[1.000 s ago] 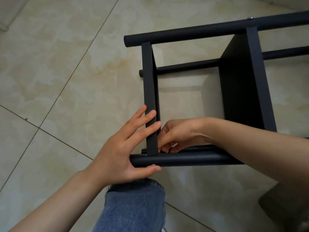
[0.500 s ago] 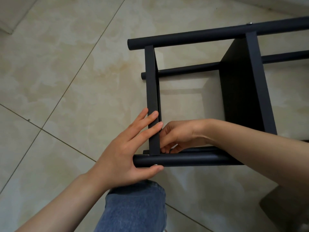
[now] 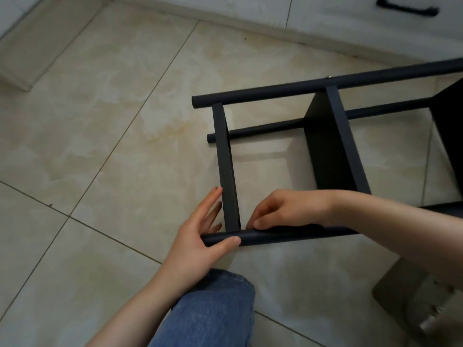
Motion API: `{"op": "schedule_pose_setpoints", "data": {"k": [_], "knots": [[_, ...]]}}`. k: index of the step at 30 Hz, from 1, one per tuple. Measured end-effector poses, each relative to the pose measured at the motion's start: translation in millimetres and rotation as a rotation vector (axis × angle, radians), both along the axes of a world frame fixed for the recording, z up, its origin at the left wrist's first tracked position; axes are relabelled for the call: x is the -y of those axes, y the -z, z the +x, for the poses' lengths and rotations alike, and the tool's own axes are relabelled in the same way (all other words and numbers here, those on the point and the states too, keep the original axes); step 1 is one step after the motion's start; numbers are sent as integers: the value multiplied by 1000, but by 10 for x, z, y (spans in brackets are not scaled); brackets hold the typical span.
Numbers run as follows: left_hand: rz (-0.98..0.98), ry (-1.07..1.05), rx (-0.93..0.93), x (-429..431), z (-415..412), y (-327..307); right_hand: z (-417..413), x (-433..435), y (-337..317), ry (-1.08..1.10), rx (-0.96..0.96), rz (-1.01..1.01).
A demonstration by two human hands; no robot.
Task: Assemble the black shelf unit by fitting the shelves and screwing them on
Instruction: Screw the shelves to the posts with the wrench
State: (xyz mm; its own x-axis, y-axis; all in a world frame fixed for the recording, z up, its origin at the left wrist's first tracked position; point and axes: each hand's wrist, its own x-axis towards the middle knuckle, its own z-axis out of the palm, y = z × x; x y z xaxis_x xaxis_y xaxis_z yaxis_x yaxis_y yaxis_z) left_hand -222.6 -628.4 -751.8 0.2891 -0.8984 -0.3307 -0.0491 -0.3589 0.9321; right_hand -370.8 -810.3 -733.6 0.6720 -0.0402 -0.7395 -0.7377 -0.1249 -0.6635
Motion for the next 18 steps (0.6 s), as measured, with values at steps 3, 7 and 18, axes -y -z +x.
{"op": "schedule_pose_setpoints", "data": {"k": [3, 7, 18], "knots": [[98, -194, -194, -46, -49, 25, -89, -30, -160, -13, -10, -115], [247, -395, -445, -125, -260, 128, -180, -102, -315, -33, -21, -254], [302, -166, -249, -35, -434, 108, -323, -268, -572, -76, -60, -564]]}}
